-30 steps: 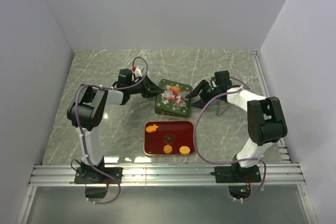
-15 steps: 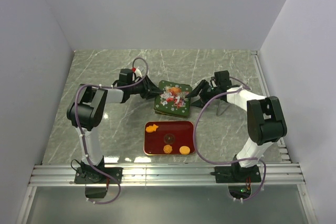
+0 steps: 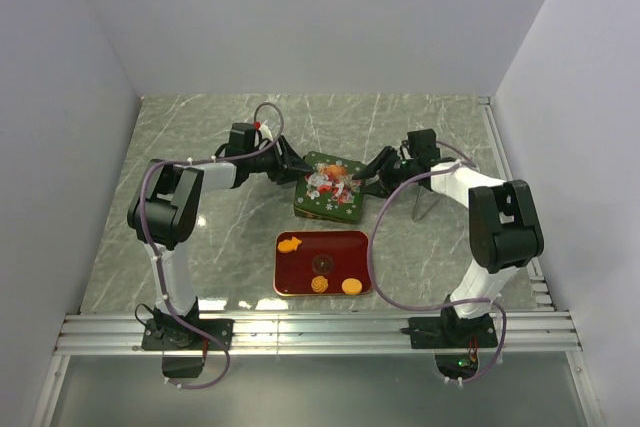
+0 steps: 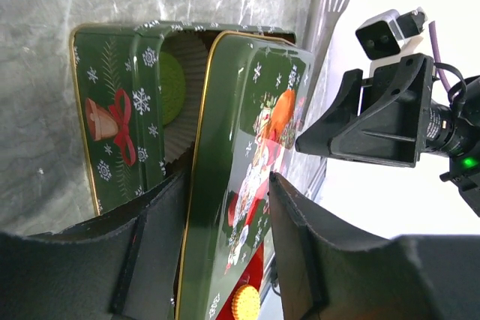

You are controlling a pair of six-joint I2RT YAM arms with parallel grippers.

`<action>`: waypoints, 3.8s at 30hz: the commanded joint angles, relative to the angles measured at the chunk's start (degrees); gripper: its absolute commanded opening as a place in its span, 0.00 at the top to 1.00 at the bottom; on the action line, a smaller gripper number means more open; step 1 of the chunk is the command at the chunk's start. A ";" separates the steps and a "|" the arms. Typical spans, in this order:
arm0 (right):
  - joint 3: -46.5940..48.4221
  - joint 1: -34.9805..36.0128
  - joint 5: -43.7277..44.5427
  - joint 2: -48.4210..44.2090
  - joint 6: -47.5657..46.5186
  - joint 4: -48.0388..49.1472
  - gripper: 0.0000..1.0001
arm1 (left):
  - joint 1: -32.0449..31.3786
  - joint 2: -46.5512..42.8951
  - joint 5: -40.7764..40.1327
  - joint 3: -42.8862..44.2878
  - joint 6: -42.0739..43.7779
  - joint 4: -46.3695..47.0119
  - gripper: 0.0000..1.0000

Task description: Pack the cookies

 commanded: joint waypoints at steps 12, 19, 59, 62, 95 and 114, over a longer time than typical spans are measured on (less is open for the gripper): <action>5.56 0.66 -0.46 3.65 2.62 3.11 0.47 | 0.58 -0.27 -8.72 4.52 6.57 -12.05 0.45; 6.27 0.92 -0.72 4.71 3.15 3.81 0.47 | 0.67 -1.76 -16.19 9.26 10.87 -20.75 0.45; 3.11 7.86 13.85 -9.86 -21.01 -18.24 0.48 | 7.08 2.80 -27.98 25.26 12.19 -34.47 0.44; 0.65 11.81 16.15 -12.94 -22.25 -19.48 0.49 | 7.70 3.94 -27.89 26.93 12.63 -35.35 0.44; 12.49 24.92 24.24 6.11 -20.41 -14.64 0.62 | 6.48 15.55 -25.25 37.75 15.97 -42.64 0.45; 29.30 24.74 24.86 15.17 -19.27 -20.62 0.62 | 4.63 11.25 -18.22 21.23 15.27 -37.46 0.50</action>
